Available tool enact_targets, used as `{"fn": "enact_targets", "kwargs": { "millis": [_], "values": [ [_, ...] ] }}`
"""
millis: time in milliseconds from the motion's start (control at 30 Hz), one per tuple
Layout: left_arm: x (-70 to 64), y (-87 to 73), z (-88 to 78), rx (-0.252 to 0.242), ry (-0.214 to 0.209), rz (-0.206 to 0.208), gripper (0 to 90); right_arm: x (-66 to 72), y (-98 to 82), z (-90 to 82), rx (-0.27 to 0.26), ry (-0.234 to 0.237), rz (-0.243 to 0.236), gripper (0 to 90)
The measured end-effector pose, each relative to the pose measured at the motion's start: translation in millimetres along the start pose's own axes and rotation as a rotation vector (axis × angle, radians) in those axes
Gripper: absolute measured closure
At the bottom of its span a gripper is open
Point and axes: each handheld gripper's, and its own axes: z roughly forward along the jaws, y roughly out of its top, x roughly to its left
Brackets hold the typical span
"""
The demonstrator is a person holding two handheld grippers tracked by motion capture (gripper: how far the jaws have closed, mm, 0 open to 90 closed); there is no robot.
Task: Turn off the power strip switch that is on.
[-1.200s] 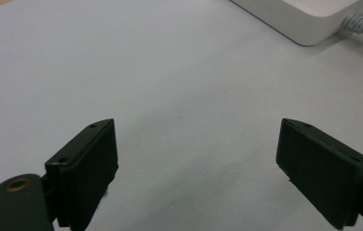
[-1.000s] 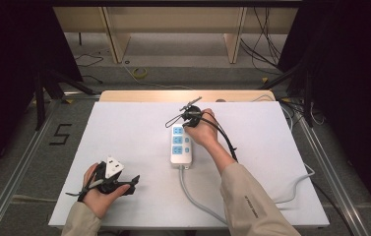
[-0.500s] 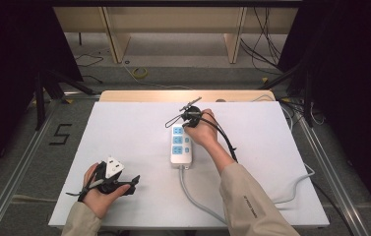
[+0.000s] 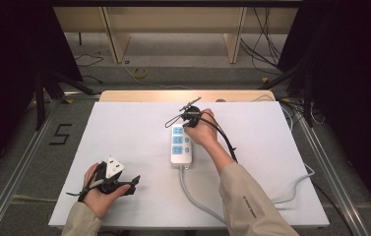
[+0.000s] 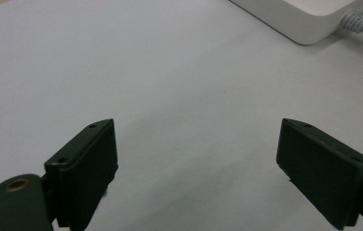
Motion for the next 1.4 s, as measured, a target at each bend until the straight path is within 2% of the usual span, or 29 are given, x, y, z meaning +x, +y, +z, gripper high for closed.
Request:
{"fn": "enact_targets", "kwargs": {
  "millis": [600, 767, 1400],
  "values": [
    [-0.3, 0.0, -0.3, 0.004, -0.001, 0.005, 14.1, 1.1, 0.7, 0.3, 0.006, -0.005, 0.019, 90.0],
    [-0.4, -0.1, -0.2, 0.004, 0.000, 0.004, 14.1, 2.3, 1.1, -0.5, 0.031, -0.002, 0.014, 90.0],
    [0.1, -0.3, -0.2, 0.004, 0.000, 0.003, 14.1, 2.3, -0.2, -1.5, 0.023, 0.002, 0.022, 90.0]
  ]
}}
